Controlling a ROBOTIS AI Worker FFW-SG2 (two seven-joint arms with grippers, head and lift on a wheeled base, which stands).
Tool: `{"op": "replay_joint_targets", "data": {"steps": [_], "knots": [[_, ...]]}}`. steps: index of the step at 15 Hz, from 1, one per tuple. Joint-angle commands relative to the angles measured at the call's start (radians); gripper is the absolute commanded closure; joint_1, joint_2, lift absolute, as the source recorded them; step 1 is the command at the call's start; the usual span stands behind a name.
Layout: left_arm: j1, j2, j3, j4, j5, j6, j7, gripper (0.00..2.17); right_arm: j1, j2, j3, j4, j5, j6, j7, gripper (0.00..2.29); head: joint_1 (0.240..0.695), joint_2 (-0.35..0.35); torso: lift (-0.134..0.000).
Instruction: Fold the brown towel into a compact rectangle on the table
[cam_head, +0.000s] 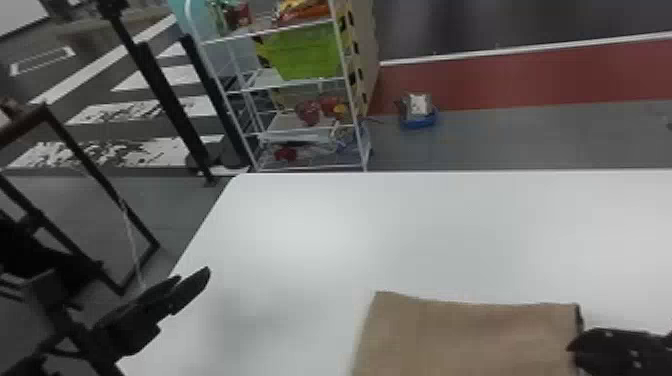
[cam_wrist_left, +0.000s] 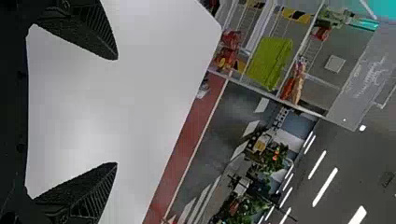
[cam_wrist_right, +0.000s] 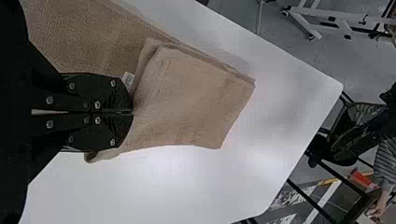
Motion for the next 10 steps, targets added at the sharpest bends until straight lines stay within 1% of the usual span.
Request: {"op": "replay_joint_targets", "data": {"steps": [1,2,3,4,7,9,10], "knots": [[0.019,-0.003,-0.087,0.058,-0.004,-0.268,0.098,0.08,0.057,-0.005,-0.054,-0.004,-0.01,-0.017,0.003,1.29,0.695,0.35,-0.123],[0.019,-0.003,-0.107,0.075,-0.006,-0.277,0.132,0.07,0.071,-0.003,-0.058,0.009,-0.004,-0.023,0.003,1.29,0.695,0.35,-0.123],[0.019,-0.003,-0.117,0.084,-0.009,-0.293,0.146,0.07,0.077,0.0,-0.056,0.019,0.004,-0.045,0.003,1.29,0.695,0.35,-0.123],[0.019,-0.003,-0.121,0.092,-0.009,-0.302,0.149,0.08,0.079,0.003,-0.05,0.03,0.012,-0.051,0.003,1.29,0.695,0.35,-0.123],[0.026,-0.003,-0.125,0.09,-0.009,-0.323,0.147,0.08,0.067,0.007,-0.041,0.044,0.006,-0.06,0.003,1.29,0.695,0.35,-0.123],[0.04,-0.003,-0.144,0.093,-0.021,-0.366,0.15,0.08,0.073,0.009,-0.064,0.033,-0.017,-0.063,0.003,1.29,0.695,0.35,-0.123],[0.043,-0.003,-0.148,0.099,-0.023,-0.369,0.15,0.08,0.091,0.014,-0.108,0.009,-0.042,-0.066,0.003,1.29,0.695,0.35,-0.123]]}}
